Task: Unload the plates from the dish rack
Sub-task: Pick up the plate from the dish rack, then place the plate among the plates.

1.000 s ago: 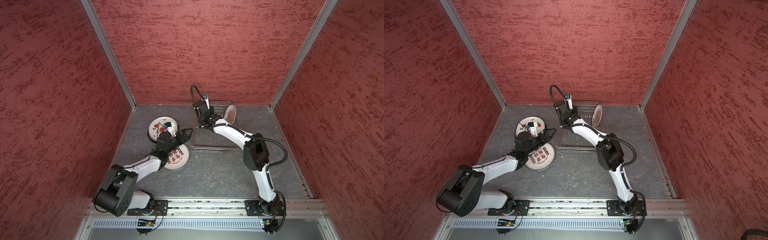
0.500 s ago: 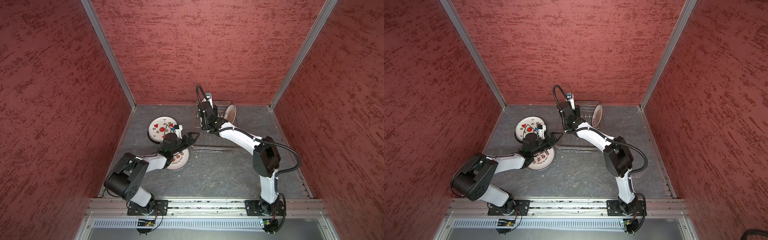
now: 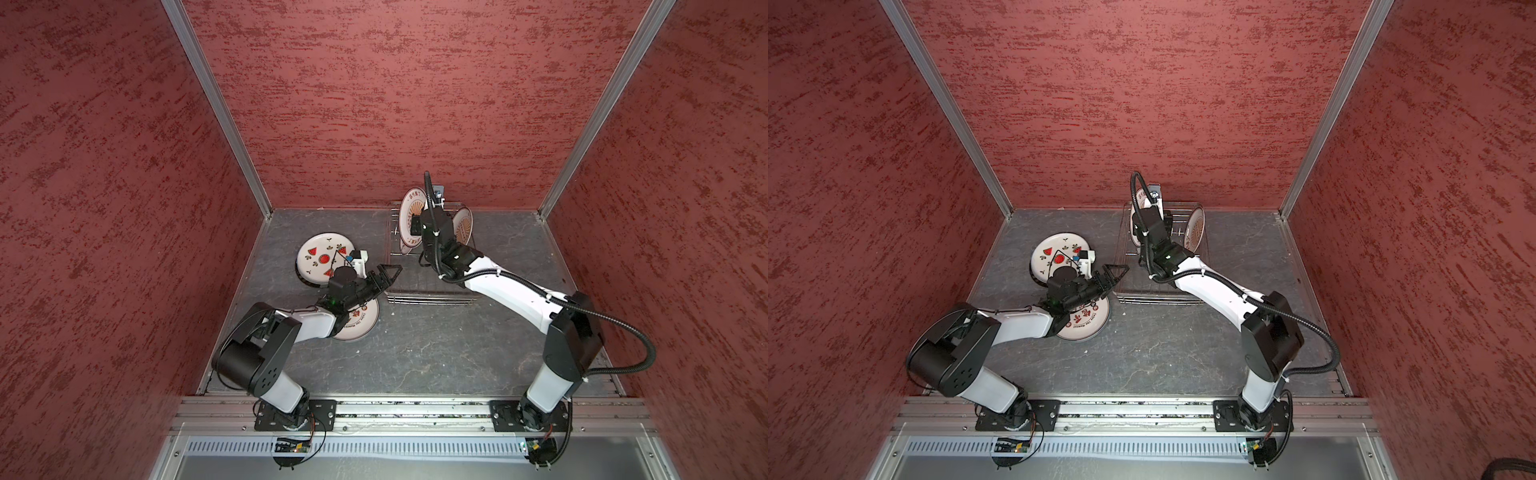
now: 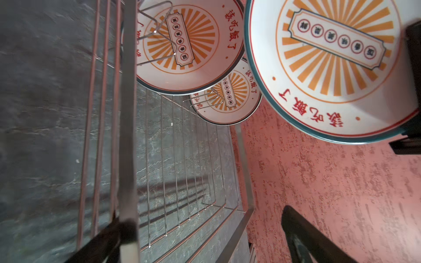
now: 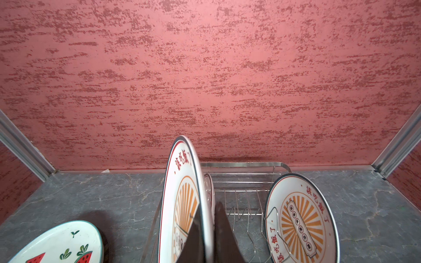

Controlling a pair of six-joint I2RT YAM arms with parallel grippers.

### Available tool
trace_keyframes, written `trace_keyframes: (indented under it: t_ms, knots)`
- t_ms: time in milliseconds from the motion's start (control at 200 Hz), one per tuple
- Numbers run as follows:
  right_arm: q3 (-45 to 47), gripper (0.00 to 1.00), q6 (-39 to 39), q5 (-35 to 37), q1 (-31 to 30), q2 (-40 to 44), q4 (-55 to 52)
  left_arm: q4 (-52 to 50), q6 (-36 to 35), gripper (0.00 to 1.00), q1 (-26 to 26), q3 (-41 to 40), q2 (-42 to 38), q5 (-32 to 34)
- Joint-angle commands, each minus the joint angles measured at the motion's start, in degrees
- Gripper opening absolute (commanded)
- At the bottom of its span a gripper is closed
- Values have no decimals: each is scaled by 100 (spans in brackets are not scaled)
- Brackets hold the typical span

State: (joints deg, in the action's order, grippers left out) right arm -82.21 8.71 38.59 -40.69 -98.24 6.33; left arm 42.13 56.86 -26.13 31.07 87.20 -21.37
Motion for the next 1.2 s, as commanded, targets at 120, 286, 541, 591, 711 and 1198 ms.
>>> trace_keyframes:
  t_ms: [120, 286, 541, 591, 711, 1198]
  knots:
    - [636, 0, 239, -810, -2, 829, 642, -2033, -756, 100, 108, -49, -1346, 1379]
    - [1173, 0, 646, -1792, 161, 1403, 797, -2287, -887, 100, 166, -340, -2278, 1584]
    - [1973, 0, 1630, -3580, 814, 2185, 1080, -1844, -1210, 99, 122, -710, -3521, 781]
    - [2274, 0, 1873, -3948, 966, 2400, 1308, -1676, -1217, 99, 108, -798, -3686, 643]
    - [3050, 0, 2588, -4888, 1399, 2954, 1967, -1291, -1136, 99, 2, -892, -3883, 303]
    - [4875, 0, 3992, -6393, 1859, 4040, 3895, -904, -1578, 94, -1368, -345, -3380, 303]
